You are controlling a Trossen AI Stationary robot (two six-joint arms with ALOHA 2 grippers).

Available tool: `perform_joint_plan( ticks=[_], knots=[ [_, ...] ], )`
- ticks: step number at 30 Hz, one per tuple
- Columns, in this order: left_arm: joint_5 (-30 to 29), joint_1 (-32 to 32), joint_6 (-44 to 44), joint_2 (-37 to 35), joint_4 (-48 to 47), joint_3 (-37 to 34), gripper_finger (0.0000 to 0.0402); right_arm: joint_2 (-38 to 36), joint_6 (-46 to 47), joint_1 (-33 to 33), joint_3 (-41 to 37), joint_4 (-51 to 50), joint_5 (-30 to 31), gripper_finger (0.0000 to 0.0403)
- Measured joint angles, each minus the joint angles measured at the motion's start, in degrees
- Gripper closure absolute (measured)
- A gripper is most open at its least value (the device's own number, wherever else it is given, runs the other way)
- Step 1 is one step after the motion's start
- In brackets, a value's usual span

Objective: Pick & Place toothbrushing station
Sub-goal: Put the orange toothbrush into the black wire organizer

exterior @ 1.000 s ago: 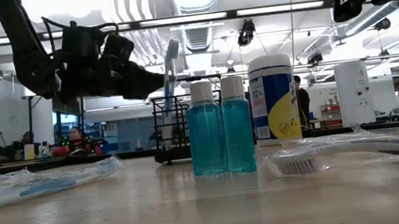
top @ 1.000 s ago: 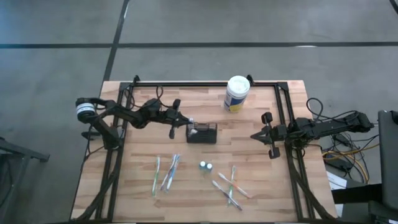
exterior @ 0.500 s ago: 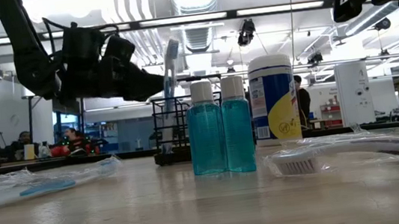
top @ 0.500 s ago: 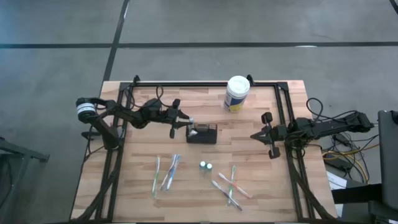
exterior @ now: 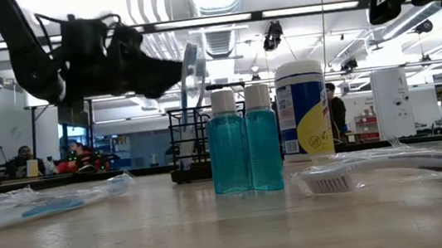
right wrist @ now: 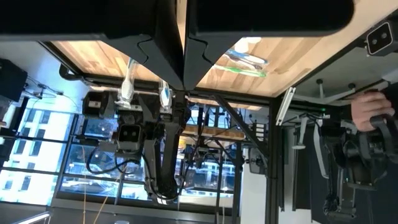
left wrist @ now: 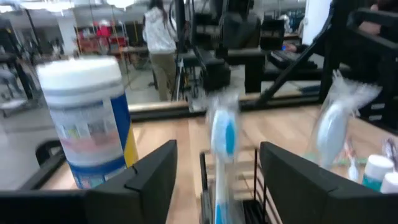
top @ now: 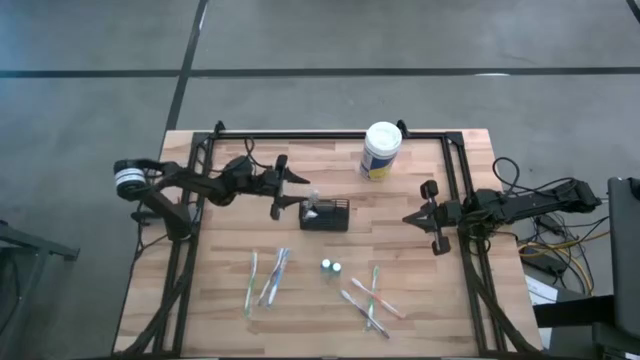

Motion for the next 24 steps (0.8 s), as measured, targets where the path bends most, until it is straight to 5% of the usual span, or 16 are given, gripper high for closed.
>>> perform_joint_plan(
  ticks=[8,13,18,22,24],
  knots=[
    [-1.1,0.0,-3.9,-22.1,-9.0,-0.9,0.0167,0.0,0.5,0.0,0.0,0.0,0.0,0.0394],
    [-6.2,-0.4,0.4,-45.7,-41.1,4.0,0.0199,0.0,1.6,0.0,0.0,-0.5,0.0,0.0394],
    [-16.0,-0.9,8.7,-58.1,-73.7,13.3,0.0277,0.0,1.6,0.0,0.0,-0.4,0.0,0.0394],
    [-16.7,-0.9,10.5,-61.6,-77.9,15.3,0.0376,0.0,1.6,0.0,0.0,-0.3,0.5,0.0394],
    [-16.8,-0.9,12.0,-62.1,-79.5,14.3,0.0391,0.0,2.0,0.0,0.0,0.0,0.5,0.0394]
  ],
)
